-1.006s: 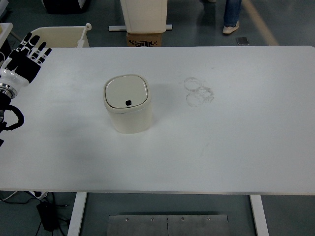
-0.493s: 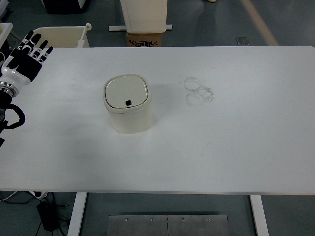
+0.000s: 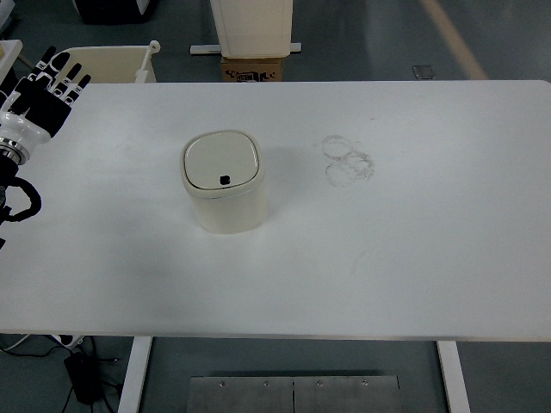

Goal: Open trash can

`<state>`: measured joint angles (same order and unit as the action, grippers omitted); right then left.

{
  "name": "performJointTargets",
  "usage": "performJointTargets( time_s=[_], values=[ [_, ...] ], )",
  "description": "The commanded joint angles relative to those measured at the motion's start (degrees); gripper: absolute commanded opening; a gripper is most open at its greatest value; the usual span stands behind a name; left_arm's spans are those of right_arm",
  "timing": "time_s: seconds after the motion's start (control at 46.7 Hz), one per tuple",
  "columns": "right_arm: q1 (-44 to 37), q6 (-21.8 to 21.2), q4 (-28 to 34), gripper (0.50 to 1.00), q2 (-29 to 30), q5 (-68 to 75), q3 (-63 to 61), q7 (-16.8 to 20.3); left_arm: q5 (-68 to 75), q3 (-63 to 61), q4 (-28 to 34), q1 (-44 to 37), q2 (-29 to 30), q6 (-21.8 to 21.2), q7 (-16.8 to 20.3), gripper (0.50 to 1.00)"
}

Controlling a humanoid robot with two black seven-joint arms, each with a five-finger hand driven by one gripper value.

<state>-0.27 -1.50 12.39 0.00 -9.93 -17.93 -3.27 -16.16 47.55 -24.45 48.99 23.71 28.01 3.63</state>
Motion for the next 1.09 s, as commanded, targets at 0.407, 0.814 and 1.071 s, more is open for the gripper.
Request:
performJointTargets(
  time_s=[0.407, 0.814, 1.071],
  values=[
    [0.00, 0.00, 0.00, 0.993, 0.00, 0.00, 0.00, 0.01, 1.74, -0.35, -13.78, 1.10, 9.77, -1.90, -0.11, 1.000],
    [0.00, 0.00, 0.00, 0.993, 0.00, 0.00, 0.00, -0.07, 5.87, -1.58, -23.09, 3.30, 16.89, -4.10, -0.90, 1.000],
    [0.00, 0.00, 0.00, 0.991, 0.00, 0.00, 0.00, -0.07, 12.64, -2.55, -28.10, 5.94, 20.40, -4.19, -1.78, 1.000]
  ],
)
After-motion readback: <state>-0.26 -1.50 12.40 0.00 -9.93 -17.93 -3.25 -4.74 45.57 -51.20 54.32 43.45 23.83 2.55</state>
